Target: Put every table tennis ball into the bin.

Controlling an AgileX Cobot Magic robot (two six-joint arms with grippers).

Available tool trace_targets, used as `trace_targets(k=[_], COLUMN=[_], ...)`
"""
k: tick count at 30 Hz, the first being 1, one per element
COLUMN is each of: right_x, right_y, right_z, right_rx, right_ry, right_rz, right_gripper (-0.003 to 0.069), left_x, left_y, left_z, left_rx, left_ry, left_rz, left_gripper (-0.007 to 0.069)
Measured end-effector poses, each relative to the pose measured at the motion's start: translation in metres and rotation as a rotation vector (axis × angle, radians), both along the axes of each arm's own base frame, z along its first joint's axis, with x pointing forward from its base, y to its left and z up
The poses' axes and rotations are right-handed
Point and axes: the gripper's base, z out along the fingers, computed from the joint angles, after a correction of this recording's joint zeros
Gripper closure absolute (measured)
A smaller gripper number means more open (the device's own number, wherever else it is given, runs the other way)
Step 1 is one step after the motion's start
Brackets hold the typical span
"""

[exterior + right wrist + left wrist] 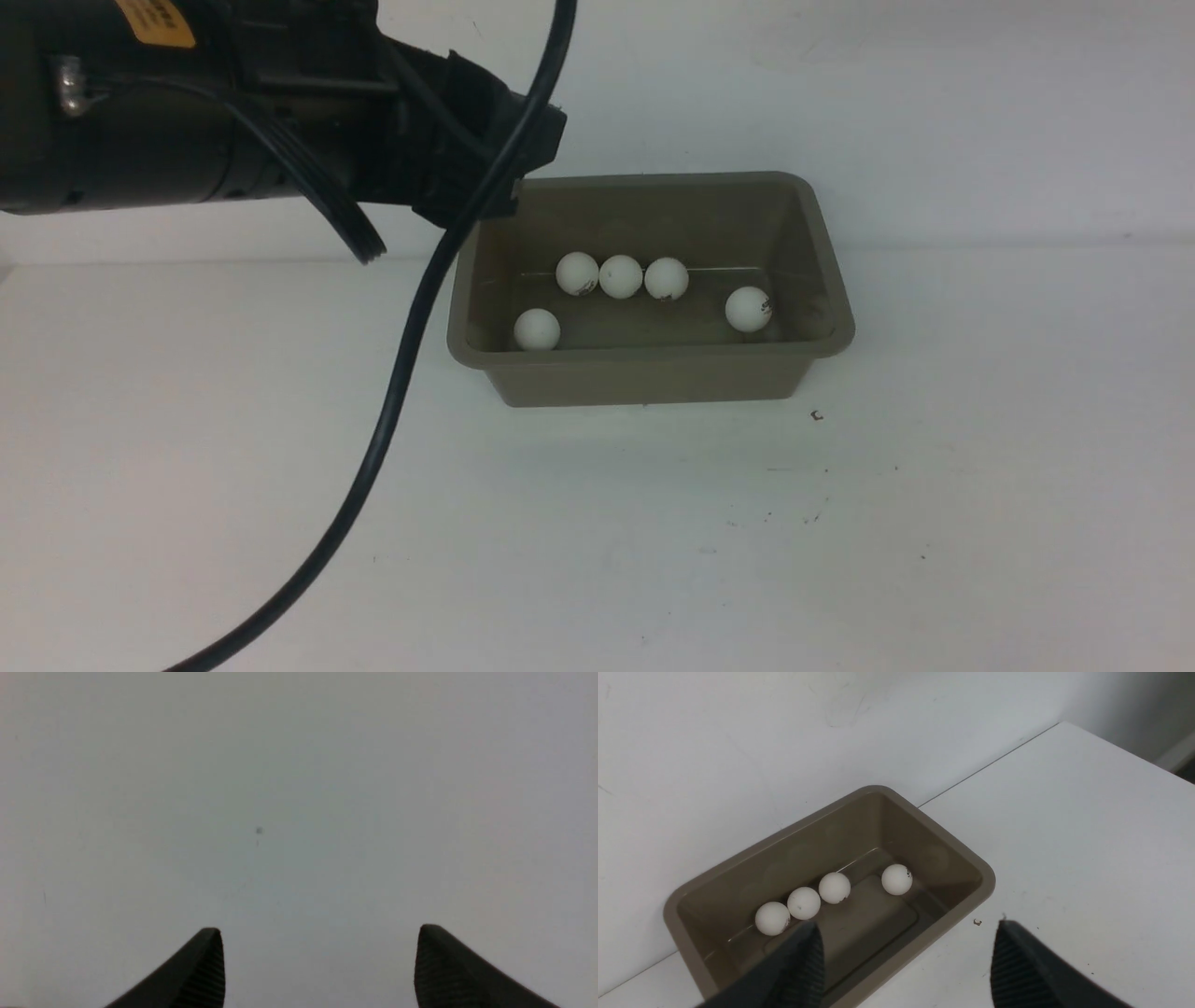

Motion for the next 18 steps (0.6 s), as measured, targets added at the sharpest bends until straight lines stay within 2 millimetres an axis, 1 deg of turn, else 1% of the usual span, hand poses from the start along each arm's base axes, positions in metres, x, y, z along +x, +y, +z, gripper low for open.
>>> trace_targets(k=[1, 2, 4, 5, 6, 8, 12, 16, 18], right_x=[-0.01, -0.029, -0.046, -0.049, -0.061, -0.075, -0.082, -0.08, -0.08], right_y=[0.001, 0.001, 0.002, 0.002, 0.002, 0.004, 0.007, 0.003, -0.002], right_z=[0.013, 0.035, 0.052, 0.055, 0.065, 0.073, 0.073, 0.066, 0.063], right_rx=[0.007, 0.025, 0.057, 0.059, 0.07, 0.034, -0.02, -0.065, -0.091], right_ry=[-0.02, -0.051, -0.062, -0.067, -0.066, -0.061, -0.025, 0.046, 0.079], right_rz=[-0.007, -0.014, -0.01, -0.009, -0.004, -0.004, -0.014, -0.062, -0.107], right_gripper=[0.0162, 0.0162, 0.0162, 0.0162, 0.0162, 0.0162, 0.0162, 0.0162, 0.0162], left_x=[0.0, 0.0, 0.0, 0.0, 0.0, 0.0, 0.0, 0.0, 0.0], left_y=[0.0, 0.0, 0.0, 0.0, 0.0, 0.0, 0.0, 0.0, 0.0], left_z=[0.0, 0.0, 0.0, 0.0, 0.0, 0.0, 0.0, 0.0, 0.0], left_rx=[-0.001, -0.002, -0.002, -0.002, -0.002, -0.002, -0.002, -0.002, -0.004], left_ry=[0.0, -0.001, -0.001, -0.001, -0.001, -0.001, -0.001, -0.001, 0.001], left_rz=[0.0, 0.001, 0.001, 0.001, 0.001, 0.001, 0.001, 0.001, 0.001], left_gripper=[0.0187, 0.0187, 0.0187, 0.0187, 0.0187, 0.0187, 0.0187, 0.0187, 0.0187])
